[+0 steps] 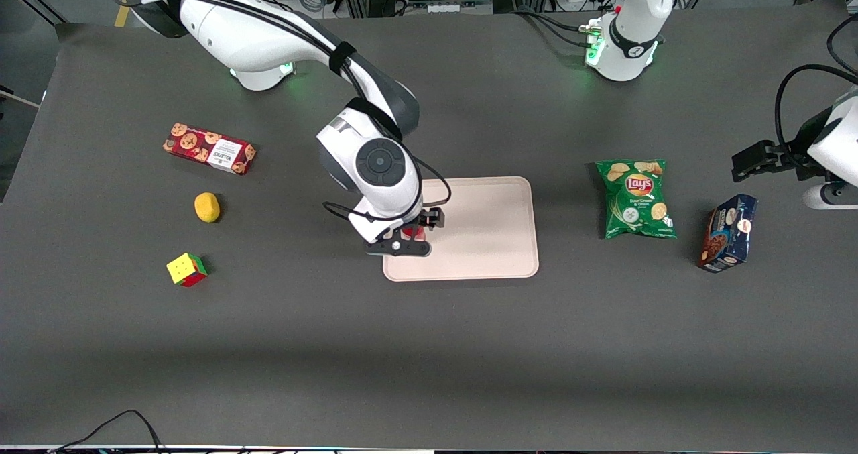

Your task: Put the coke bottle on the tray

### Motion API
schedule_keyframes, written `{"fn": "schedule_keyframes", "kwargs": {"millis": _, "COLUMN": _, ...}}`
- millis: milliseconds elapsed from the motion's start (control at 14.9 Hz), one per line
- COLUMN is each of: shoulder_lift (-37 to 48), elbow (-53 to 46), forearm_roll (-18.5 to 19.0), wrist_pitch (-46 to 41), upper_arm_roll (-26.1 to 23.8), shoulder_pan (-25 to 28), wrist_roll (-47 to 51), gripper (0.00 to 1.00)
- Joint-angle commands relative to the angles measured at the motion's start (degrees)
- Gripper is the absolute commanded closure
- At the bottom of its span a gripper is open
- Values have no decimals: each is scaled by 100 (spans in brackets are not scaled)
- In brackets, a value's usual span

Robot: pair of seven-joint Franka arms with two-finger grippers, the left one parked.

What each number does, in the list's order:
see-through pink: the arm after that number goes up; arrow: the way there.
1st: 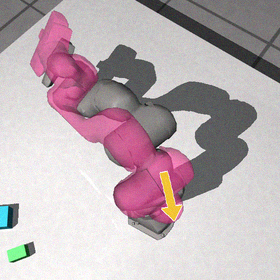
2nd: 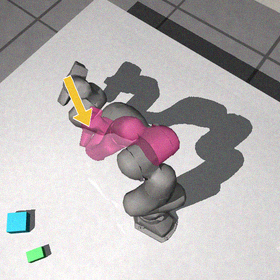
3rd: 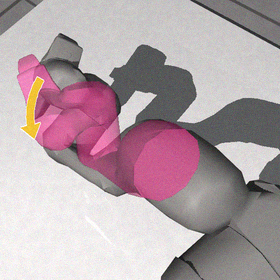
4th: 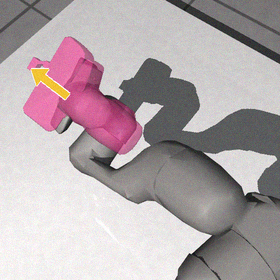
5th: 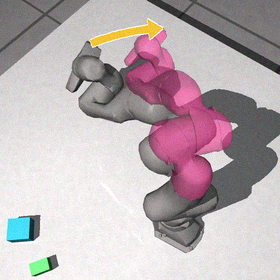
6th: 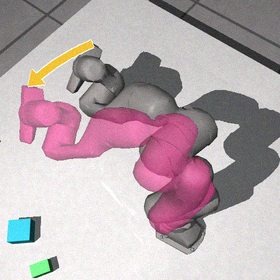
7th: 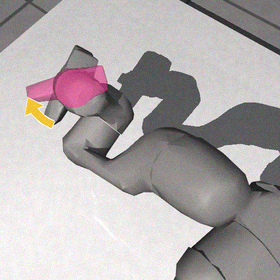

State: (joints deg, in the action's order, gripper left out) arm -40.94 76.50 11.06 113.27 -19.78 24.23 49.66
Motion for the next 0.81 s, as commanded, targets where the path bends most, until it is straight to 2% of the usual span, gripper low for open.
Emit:
{"fn": "schedule_keyframes", "kwargs": {"millis": 0, "shoulder_lift": 611, "elbow": 365, "forearm_roll": 63, "wrist_pitch": 10, "upper_arm_roll": -87, "shoulder_pan": -357, "wrist_roll": 114, "gripper": 0}}
{"fn": "schedule_keyframes", "kwargs": {"millis": 201, "shoulder_lift": 1463, "elbow": 848, "forearm_roll": -103, "wrist_pitch": 10, "upper_arm_roll": -113, "shoulder_pan": -839, "wrist_roll": -104, "gripper": 0}}
{"fn": "schedule_keyframes", "kwargs": {"millis": 470, "shoulder_lift": 2632, "elbow": 1630, "forearm_roll": -375, "wrist_pitch": 37, "upper_arm_roll": -105, "shoulder_pan": -1543, "wrist_roll": -904, "gripper": 0}}
{"fn": "schedule_keyframes", "kwargs": {"millis": 738, "shoulder_lift": 3705, "elbow": 2421, "forearm_roll": -814, "wrist_pitch": -7, "upper_arm_roll": -61, "shoulder_pan": -2272, "wrist_roll": -1843, "gripper": 0}}
